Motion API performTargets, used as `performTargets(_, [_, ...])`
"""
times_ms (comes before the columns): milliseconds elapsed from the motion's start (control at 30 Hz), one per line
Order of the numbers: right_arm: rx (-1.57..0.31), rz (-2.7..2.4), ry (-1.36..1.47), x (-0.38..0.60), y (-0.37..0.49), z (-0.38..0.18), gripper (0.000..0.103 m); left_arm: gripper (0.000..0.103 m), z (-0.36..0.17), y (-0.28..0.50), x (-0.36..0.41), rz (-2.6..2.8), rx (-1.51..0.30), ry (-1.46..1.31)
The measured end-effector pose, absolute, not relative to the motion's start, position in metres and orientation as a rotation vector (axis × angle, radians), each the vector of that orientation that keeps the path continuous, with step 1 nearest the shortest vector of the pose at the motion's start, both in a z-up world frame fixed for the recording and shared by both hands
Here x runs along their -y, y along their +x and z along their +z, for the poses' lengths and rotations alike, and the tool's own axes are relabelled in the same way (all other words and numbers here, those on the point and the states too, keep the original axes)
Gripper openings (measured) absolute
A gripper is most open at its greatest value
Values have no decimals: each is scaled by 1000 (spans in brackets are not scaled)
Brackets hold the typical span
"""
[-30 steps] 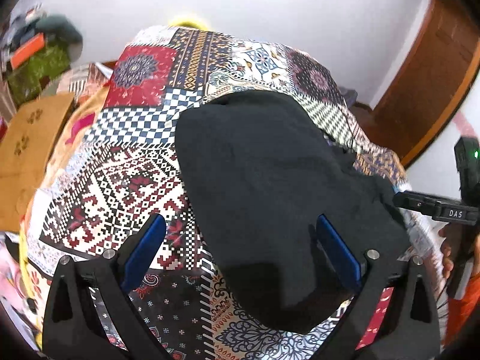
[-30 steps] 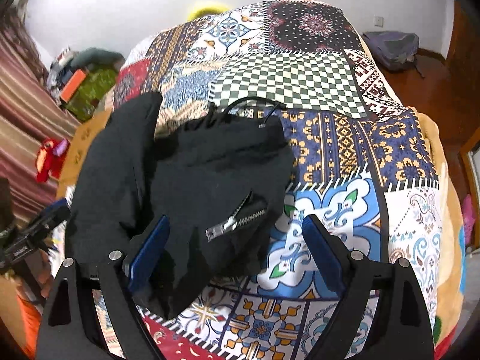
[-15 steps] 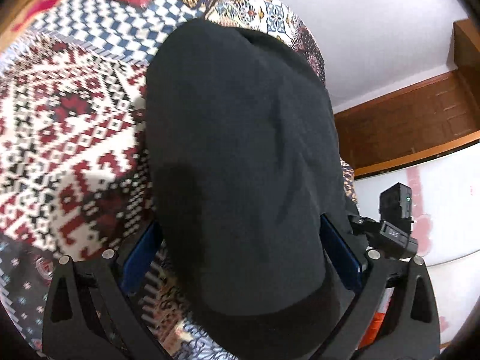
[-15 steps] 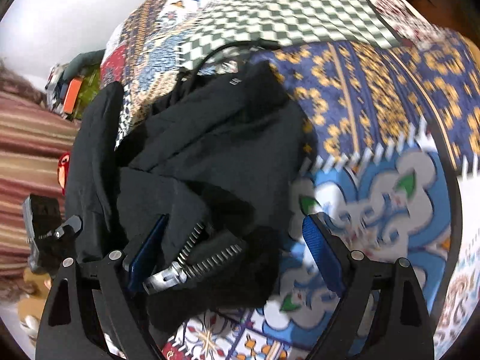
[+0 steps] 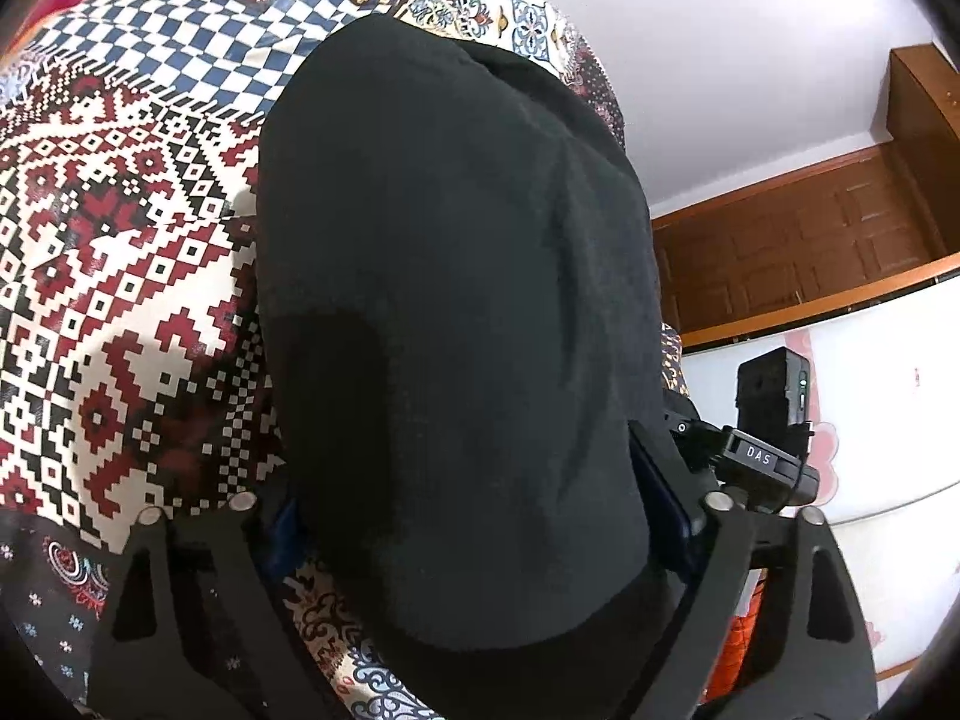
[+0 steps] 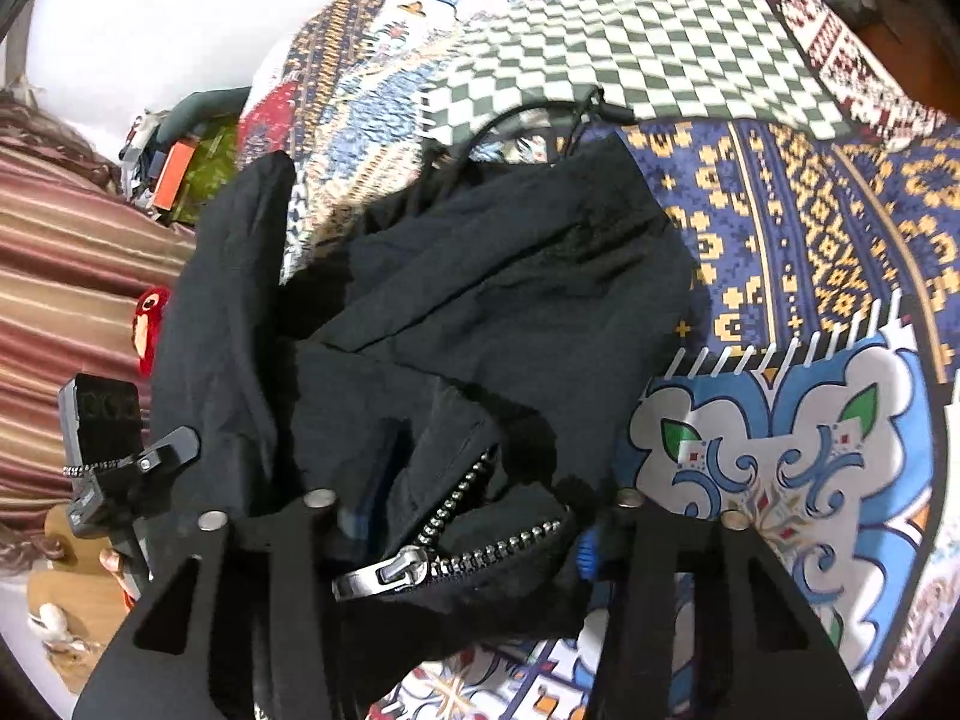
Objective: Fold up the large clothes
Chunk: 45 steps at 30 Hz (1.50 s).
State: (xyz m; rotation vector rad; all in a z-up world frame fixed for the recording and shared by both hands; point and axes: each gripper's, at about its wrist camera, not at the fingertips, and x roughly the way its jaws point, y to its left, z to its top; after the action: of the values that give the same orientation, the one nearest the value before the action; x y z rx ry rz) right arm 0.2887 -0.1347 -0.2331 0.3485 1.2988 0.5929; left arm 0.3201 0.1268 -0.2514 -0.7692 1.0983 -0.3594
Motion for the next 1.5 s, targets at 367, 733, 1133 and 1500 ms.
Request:
performTargets(367, [-1128,676,280,81,287,-163,31,78,-181,283,-159,-330,-994,-720])
performTargets(733, [-948,777,257,9,304,-107,31,78,-76,279,-244,-272,-799,-596])
performTargets(1133, [-1007,781,224,-93,351,-163,31,78,-109,349,-347,-216,-794,-601])
performTargets(1500, [-1155,737,159,-124,366,-243,35,80,-242,387,-390,-81,-1025,-695])
